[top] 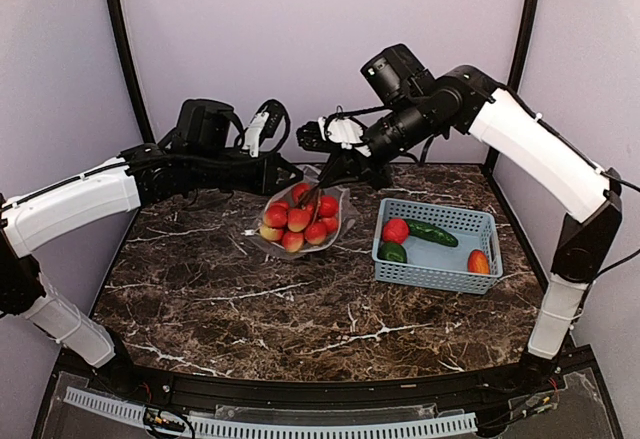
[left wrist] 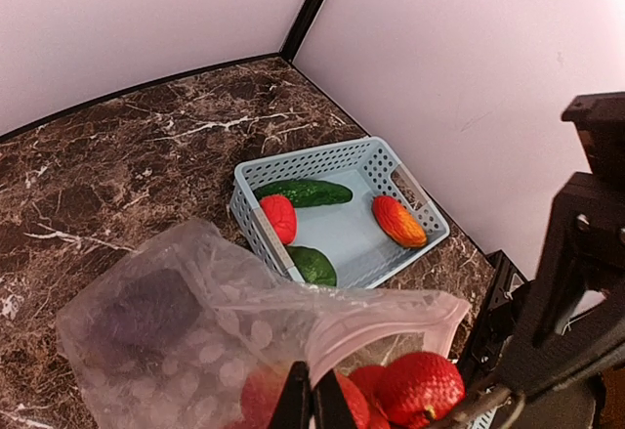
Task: Place the food in the zip-top bag and seal the zipper
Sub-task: Place the fake fruit in the zipper food storage bag.
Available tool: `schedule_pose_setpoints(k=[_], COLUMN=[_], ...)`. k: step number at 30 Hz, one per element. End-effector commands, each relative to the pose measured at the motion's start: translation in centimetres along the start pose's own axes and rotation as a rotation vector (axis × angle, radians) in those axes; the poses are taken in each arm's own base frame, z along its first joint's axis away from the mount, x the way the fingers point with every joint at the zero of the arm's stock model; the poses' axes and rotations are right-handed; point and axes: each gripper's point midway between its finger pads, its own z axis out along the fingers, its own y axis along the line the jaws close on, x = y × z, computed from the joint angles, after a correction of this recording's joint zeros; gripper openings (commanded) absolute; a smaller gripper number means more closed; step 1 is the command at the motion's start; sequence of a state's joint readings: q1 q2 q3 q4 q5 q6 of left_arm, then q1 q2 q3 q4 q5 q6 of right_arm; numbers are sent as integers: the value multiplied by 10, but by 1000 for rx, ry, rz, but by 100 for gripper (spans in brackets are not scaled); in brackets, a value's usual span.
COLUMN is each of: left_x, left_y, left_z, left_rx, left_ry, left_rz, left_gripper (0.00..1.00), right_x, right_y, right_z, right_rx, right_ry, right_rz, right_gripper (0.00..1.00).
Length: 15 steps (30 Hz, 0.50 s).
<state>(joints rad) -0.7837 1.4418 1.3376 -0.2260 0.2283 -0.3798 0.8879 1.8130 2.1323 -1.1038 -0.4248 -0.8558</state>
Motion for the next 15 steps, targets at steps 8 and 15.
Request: schedule_pose_setpoints(k=[8, 15], left_x=[6, 6], left_y=[-2, 0], left_z=[-5, -3], left_rx=[10, 1], left_ry=[-2, -5], left_rz=[10, -9], left_gripper=[1, 1], right_x=[34, 36], right_y=[-29, -29], right_z=[-3, 2], right_rx=[101, 104], right_ry=[75, 81], right_rz=[72, 98], right_gripper=[0, 5])
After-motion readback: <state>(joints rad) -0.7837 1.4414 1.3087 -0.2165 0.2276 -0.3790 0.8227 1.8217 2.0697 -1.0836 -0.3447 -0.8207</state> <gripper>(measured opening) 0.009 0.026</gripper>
